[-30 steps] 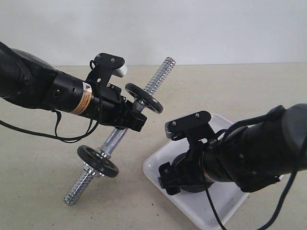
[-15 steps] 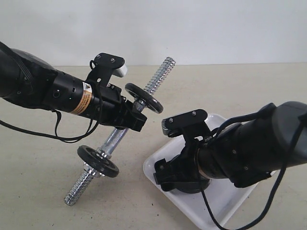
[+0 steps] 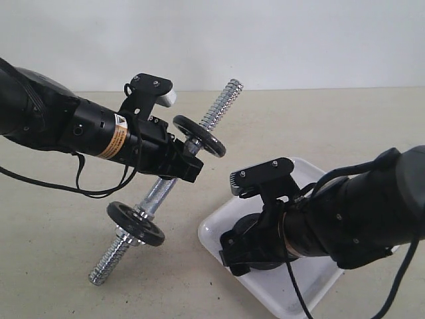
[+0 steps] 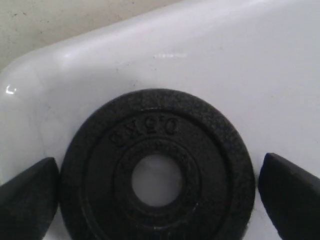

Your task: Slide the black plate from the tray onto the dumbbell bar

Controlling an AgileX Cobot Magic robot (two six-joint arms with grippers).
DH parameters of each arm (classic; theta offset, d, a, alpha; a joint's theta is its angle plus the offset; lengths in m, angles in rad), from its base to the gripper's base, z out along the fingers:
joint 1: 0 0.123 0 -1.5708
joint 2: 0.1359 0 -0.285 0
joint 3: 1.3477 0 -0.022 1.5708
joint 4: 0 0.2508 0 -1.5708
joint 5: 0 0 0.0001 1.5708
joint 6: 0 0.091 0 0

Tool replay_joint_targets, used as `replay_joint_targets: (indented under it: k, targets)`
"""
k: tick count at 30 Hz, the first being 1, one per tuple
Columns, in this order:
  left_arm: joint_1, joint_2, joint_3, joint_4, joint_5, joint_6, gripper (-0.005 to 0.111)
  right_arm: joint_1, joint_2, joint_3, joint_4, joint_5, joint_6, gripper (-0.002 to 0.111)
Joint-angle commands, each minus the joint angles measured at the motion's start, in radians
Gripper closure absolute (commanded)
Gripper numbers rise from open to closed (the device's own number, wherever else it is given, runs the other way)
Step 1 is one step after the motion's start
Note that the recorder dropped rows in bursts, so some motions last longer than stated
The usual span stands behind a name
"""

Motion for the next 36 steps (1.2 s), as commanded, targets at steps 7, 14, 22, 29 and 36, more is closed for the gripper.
replay_joint_targets:
  k: [7,14,22,29,36]
  targets:
    - [0.002,-0.06,-0.031,-0.037,-0.071,-0.022,0.102,-0.001,0.034,0.039,0.028,-0.043,-0.021,0.003]
    - [0.002,-0.06,-0.031,-0.037,-0.071,-0.022,0.102,-0.001,0.034,0.039,0.029,-0.047,-0.014,0.003]
    - [0.002,-0.06,-0.031,-0.037,-0.071,-0.022,0.102,-0.001,0.034,0.039,0.029,-0.047,-0.014,0.003]
    - [0.002,-0.06,-0.031,-0.037,-0.071,-0.022,0.102,-0.001,0.034,0.039,0.044,-0.054,-0.014,0.003]
    - [0.002,-0.06,-0.031,-0.037,-0.071,-0.022,0.102,-0.001,0.034,0.039,0.044,-0.052,-0.013,0.003]
